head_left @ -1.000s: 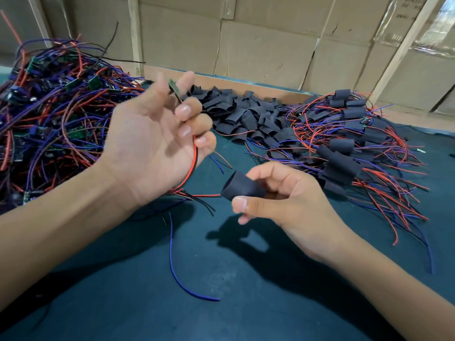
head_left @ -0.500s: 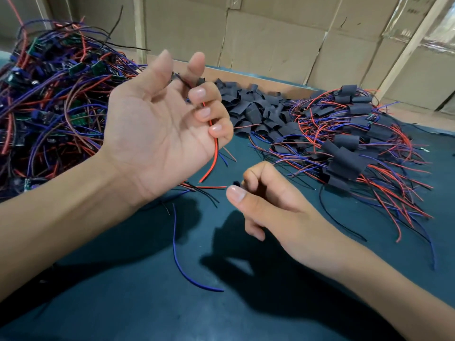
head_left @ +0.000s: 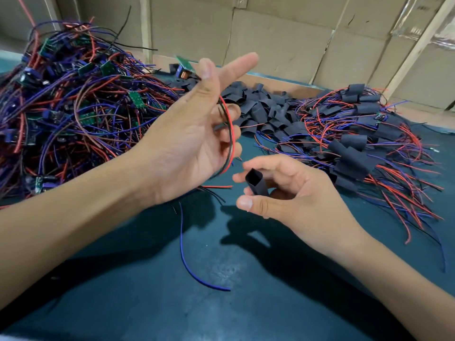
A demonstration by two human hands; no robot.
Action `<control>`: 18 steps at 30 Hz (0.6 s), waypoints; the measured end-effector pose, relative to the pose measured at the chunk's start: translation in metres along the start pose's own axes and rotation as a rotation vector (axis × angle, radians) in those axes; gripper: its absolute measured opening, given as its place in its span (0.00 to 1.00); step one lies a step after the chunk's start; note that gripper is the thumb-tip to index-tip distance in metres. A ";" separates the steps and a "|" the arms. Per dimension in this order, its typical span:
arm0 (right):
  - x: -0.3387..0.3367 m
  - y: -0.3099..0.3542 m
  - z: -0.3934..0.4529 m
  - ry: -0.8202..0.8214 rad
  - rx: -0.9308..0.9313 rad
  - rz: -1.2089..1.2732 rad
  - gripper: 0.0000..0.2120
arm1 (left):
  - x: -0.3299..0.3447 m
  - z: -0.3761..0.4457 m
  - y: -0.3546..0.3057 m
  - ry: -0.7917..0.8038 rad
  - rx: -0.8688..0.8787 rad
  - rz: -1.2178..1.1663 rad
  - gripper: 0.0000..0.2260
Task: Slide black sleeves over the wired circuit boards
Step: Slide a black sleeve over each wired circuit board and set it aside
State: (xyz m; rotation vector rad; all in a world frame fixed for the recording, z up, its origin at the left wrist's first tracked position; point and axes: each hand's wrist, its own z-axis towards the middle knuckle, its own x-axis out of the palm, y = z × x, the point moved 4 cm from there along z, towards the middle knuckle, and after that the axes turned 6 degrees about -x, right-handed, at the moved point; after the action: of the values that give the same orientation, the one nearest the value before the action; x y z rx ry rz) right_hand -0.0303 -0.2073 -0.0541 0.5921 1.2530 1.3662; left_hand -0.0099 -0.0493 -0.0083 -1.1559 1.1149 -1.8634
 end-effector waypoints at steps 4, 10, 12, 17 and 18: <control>-0.002 0.000 0.000 -0.021 -0.014 0.073 0.21 | -0.007 0.002 0.003 -0.014 0.009 -0.002 0.16; -0.002 0.003 0.000 0.009 -0.020 0.208 0.20 | -0.012 0.009 0.002 -0.039 0.032 -0.032 0.14; -0.001 0.004 0.000 0.008 -0.009 0.226 0.20 | -0.015 0.011 0.002 -0.053 0.034 -0.054 0.14; 0.000 0.002 0.000 0.008 0.006 0.226 0.20 | -0.020 0.015 0.004 -0.025 0.023 -0.118 0.15; 0.001 0.002 0.000 0.014 0.002 0.230 0.19 | -0.021 0.016 0.005 -0.023 0.020 -0.125 0.15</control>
State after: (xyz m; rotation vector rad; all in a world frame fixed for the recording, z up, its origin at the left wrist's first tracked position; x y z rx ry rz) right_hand -0.0310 -0.2061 -0.0523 0.7471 1.2255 1.5611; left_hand 0.0132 -0.0386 -0.0162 -1.2575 1.0296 -1.9459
